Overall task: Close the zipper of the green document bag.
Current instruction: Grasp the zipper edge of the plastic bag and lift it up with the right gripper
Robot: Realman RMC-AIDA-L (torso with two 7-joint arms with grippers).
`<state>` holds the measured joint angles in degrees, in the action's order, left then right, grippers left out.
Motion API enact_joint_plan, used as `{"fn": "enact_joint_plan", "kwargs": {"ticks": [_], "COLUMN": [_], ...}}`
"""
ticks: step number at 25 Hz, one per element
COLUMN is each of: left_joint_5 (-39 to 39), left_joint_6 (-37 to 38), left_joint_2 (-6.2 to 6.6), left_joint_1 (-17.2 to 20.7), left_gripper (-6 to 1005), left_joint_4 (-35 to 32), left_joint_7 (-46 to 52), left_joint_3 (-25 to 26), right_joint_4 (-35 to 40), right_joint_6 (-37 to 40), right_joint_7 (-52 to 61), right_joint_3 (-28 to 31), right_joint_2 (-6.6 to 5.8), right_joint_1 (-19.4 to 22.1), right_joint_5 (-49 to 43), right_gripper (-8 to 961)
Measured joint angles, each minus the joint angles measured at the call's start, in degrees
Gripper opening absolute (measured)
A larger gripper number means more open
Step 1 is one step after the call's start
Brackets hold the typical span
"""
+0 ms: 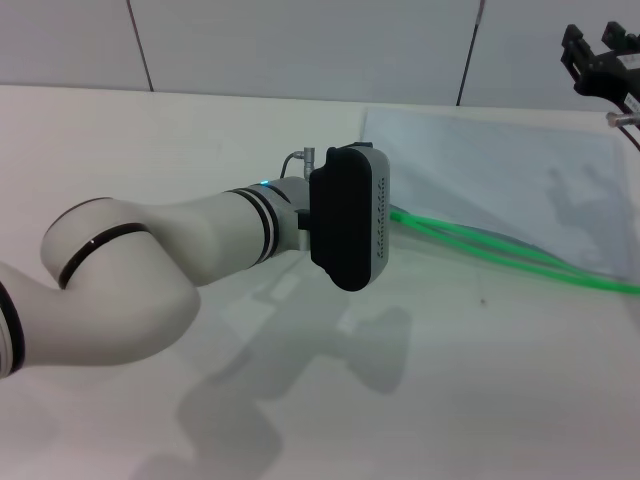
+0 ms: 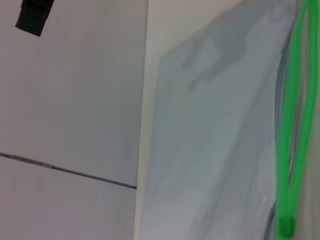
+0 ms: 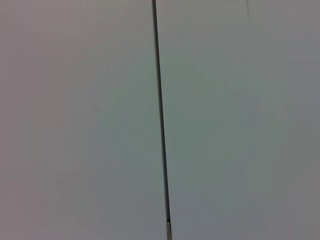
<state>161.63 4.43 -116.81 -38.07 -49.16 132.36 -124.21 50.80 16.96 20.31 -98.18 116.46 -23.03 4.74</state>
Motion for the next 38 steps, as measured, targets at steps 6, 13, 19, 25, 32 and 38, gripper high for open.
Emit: {"fn": "enact_joint_plan", "kwargs": {"ticks": [6,13,19,25,32,38], "left_joint_5": [-0.1,-2.1,-2.9,-2.9,-2.9,-2.9], "left_joint_6": [0.0,0.0,-0.3,-2.8,-3.0,-3.0], "left_joint_2": [0.0,0.04,0.0,0.04,0.01,0.0], "left_joint_1": [-0.4,-1.0,-2.0,-2.0,-2.7,-2.9], "left_gripper": [717,592,394,337,338,322], "left_joint_4": [0.1,0.6,2.3,3.1,4.4,4.7], "left_joint_7": [0.2,0.3,0.2,0.0,-0.2,-0.2], "left_joint_3": [0.0,0.5,0.3,0.0,-0.6,-1.0], "right_joint_4": [0.0,0.0,0.3,0.4,0.4,0.4], "right_joint_6": [0.0,0.1,0.1,0.1,0.2,0.4], "right_joint_7": [0.0,0.0,0.0,0.0,0.0,0.0], "right_joint_3": [0.0,0.0,-0.1,-0.4,-0.6,-0.6], "right_joint_2": [0.0,0.0,0.07,0.08,0.09,0.08], "right_joint_1": [0.0,0.0,0.0,0.0,0.0,0.0], "right_joint_5": [0.0,0.0,0.0,0.0,0.0,0.0], "right_gripper": [487,487,487,487,487,487]}}
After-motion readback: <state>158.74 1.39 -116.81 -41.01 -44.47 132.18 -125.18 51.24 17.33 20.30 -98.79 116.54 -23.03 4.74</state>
